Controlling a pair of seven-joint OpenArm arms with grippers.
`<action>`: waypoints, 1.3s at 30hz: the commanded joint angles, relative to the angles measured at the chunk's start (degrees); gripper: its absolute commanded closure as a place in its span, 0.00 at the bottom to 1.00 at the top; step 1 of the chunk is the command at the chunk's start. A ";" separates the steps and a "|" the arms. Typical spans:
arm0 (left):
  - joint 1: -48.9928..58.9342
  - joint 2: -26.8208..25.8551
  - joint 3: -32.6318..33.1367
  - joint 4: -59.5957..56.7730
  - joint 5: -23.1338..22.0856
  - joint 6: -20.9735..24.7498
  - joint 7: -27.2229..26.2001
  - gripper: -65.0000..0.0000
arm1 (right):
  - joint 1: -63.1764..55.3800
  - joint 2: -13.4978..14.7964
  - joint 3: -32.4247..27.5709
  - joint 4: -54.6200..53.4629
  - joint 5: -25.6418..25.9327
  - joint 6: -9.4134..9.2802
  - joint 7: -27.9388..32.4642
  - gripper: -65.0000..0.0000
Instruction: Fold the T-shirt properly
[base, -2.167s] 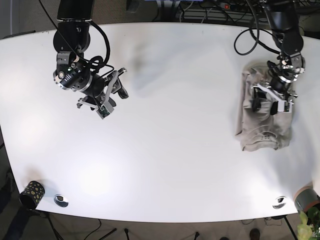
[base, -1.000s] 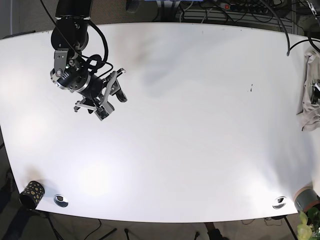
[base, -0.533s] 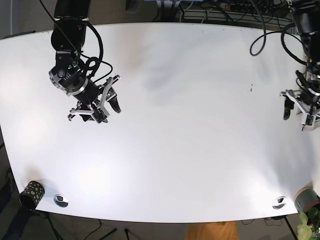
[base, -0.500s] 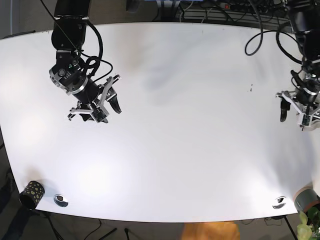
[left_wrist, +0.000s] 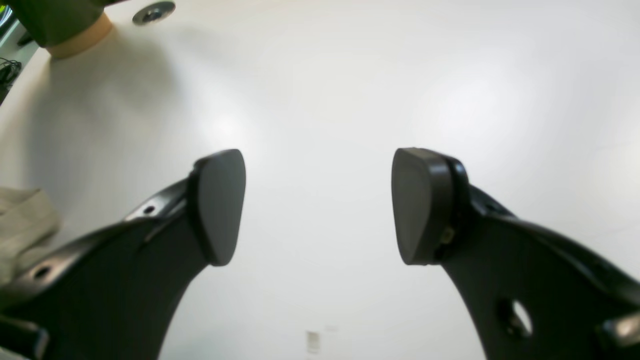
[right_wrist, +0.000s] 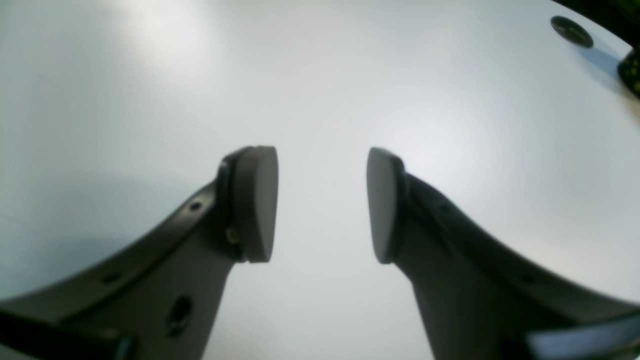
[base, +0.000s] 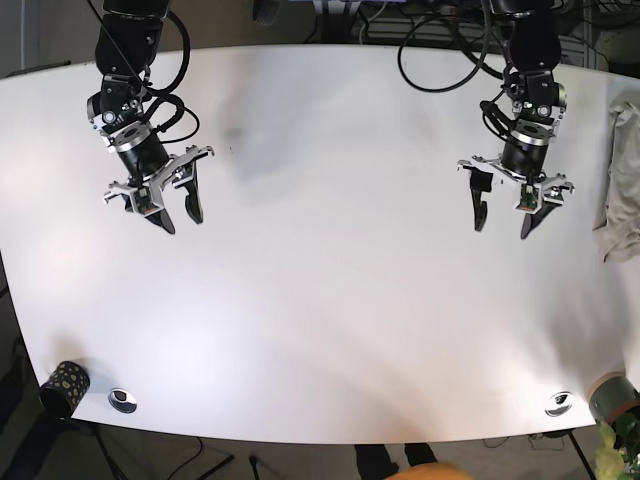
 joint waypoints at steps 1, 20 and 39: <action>1.81 1.50 1.39 3.38 -0.41 1.66 -1.52 0.35 | -1.53 0.60 1.23 0.12 1.23 -0.46 4.00 0.59; 35.30 8.98 6.58 18.50 -0.68 1.84 -1.43 0.35 | -30.80 0.08 2.55 13.66 9.06 -0.37 4.88 0.59; 52.44 7.66 5.97 17.18 -8.41 1.84 6.40 0.35 | -51.90 -1.15 2.03 13.22 14.33 -0.37 4.88 0.59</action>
